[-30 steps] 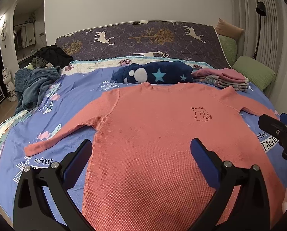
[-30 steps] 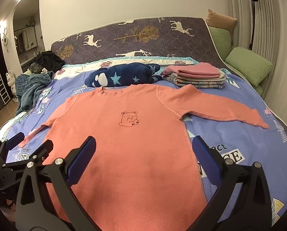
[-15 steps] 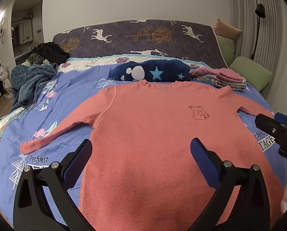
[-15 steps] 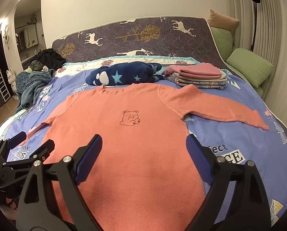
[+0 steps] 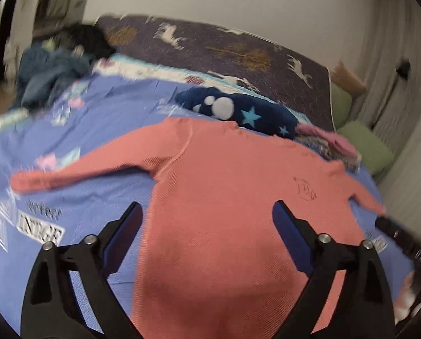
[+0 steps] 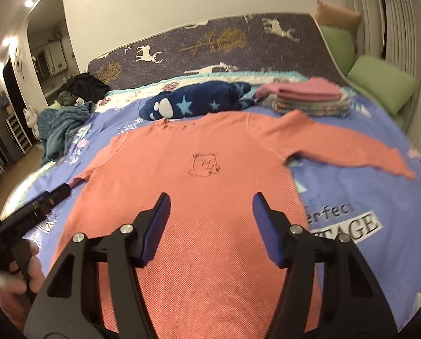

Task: Fold small clothes
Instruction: 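Grasp a pink shirt sleeve with the left gripper and fold it across the body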

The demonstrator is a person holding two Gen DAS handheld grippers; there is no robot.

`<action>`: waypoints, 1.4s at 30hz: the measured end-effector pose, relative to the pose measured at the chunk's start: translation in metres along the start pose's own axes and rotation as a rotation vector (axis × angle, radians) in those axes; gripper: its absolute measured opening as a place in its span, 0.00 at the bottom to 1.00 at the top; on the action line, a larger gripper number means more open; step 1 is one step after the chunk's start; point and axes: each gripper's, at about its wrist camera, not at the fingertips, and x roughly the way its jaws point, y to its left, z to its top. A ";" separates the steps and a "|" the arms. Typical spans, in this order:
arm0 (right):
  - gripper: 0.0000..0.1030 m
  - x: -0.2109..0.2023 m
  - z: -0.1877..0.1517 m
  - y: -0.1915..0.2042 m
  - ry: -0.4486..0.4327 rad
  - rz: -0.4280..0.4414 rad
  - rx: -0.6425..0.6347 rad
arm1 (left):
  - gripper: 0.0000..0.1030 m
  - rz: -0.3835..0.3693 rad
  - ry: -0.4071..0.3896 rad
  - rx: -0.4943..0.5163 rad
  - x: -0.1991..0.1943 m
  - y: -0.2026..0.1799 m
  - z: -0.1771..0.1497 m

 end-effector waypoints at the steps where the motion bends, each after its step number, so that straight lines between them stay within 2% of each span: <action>1: 0.60 0.002 0.000 -0.002 0.005 -0.001 0.005 | 0.81 -0.025 0.017 -0.082 0.003 0.021 0.003; 4: 0.63 0.009 0.000 -0.004 0.026 -0.002 0.005 | 0.78 -0.032 0.047 -0.279 0.011 0.075 0.003; 5: 0.67 0.013 0.000 -0.004 0.037 0.003 0.007 | 0.77 -0.016 0.052 -0.327 0.013 0.090 0.002; 9: 0.68 0.020 0.000 -0.003 0.063 0.017 0.006 | 0.77 0.044 0.066 -0.525 0.022 0.159 0.003; 12: 0.70 0.026 -0.001 0.000 0.077 0.011 -0.017 | 0.77 0.022 0.069 -0.718 0.031 0.209 0.010; 14: 0.71 0.029 -0.003 0.001 0.085 0.004 -0.020 | 0.77 0.016 0.073 -0.784 0.040 0.230 0.019; 16: 0.71 0.033 -0.004 0.000 0.096 -0.002 -0.015 | 0.77 0.042 0.093 -0.837 0.054 0.252 0.027; 19: 0.73 0.036 -0.005 -0.001 0.105 -0.018 -0.006 | 0.77 0.119 0.153 -0.925 0.074 0.276 0.032; 22: 0.75 0.037 -0.004 -0.003 0.103 -0.031 -0.001 | 0.77 0.168 0.166 -0.969 0.086 0.298 0.033; 24: 0.75 0.038 -0.003 -0.006 0.102 -0.045 0.004 | 0.55 0.159 0.138 -0.981 0.089 0.305 0.033; 25: 0.76 0.038 -0.002 -0.007 0.101 -0.049 0.009 | 0.31 0.134 0.129 -0.986 0.090 0.309 0.033; 26: 0.76 0.038 -0.002 -0.008 0.099 -0.053 0.012 | 0.15 0.104 0.124 -0.992 0.092 0.312 0.032; 28: 0.76 0.038 -0.001 -0.011 0.095 -0.058 0.020 | 0.05 0.080 0.104 -0.973 0.088 0.309 0.036; 30: 0.76 0.039 -0.001 -0.012 0.094 -0.060 0.023 | 0.03 0.058 0.058 -0.894 0.079 0.293 0.050; 32: 0.76 0.040 -0.001 -0.014 0.095 -0.062 0.025 | 0.03 -0.002 0.012 -0.791 0.069 0.266 0.072; 35: 0.76 0.041 0.000 -0.015 0.091 -0.062 0.036 | 0.03 -0.105 -0.054 -0.568 0.049 0.196 0.112; 38: 0.76 0.039 0.001 -0.018 0.082 -0.061 0.048 | 0.03 -0.235 -0.081 -0.312 0.040 0.097 0.143; 40: 0.77 0.038 0.001 -0.020 0.079 -0.066 0.055 | 0.03 -0.298 -0.060 -0.156 0.043 0.035 0.145; 42: 0.77 0.036 0.001 -0.024 0.078 -0.075 0.067 | 0.07 -0.354 -0.011 -0.010 0.055 -0.024 0.133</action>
